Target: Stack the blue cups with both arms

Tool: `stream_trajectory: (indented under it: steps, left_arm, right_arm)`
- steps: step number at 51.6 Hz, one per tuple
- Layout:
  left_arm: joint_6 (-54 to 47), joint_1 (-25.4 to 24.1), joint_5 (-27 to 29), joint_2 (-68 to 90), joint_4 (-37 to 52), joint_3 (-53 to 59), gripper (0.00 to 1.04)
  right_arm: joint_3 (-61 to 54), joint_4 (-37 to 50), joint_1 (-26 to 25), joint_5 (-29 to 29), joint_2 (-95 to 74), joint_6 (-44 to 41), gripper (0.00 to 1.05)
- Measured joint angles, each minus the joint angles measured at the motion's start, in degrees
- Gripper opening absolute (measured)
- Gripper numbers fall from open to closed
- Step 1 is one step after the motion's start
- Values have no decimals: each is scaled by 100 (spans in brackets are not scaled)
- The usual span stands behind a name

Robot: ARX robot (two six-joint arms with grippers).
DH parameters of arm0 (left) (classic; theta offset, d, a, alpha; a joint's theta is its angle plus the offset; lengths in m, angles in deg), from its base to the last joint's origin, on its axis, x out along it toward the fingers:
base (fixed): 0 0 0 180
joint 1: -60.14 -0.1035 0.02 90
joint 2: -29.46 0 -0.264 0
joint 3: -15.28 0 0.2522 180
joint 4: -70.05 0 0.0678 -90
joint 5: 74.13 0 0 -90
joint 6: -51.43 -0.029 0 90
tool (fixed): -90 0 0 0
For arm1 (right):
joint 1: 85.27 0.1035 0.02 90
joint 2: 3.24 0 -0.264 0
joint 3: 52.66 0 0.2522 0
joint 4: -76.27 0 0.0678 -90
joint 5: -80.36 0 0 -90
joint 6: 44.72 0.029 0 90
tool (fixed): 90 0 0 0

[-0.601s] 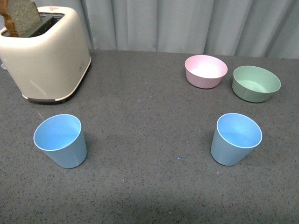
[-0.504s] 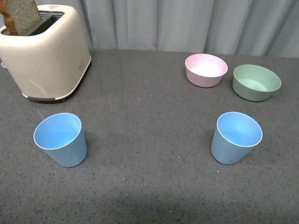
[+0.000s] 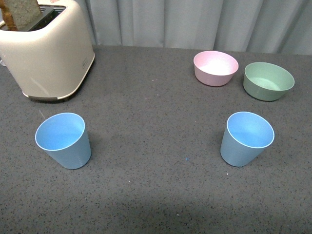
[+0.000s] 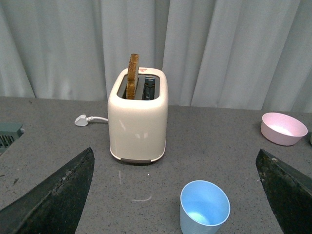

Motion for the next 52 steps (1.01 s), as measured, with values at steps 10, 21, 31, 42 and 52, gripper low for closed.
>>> stream_trajectory:
  steps: [10, 21, 31, 42, 52]
  left_arm:
    - [2, 0, 0, -2, 0, 0, 98]
    - [501, 286, 1126, 588, -852, -332, 98]
    - [1329, 17, 1130, 2597, -393, -660, 98]
    - [1751, -267, -151, 5438, 411, -1696, 98]
    - [1641, -282, -599, 7370, 404, -2728, 98]
  right_arm:
    - [0, 0, 0, 0, 0, 0, 95]
    - [0, 0, 0, 0, 0, 0, 95]
    - [0, 0, 0, 2, 0, 0, 95]
    - [0, 0, 0, 2, 0, 0, 95]
    - [0, 0, 0, 2, 0, 0, 95]
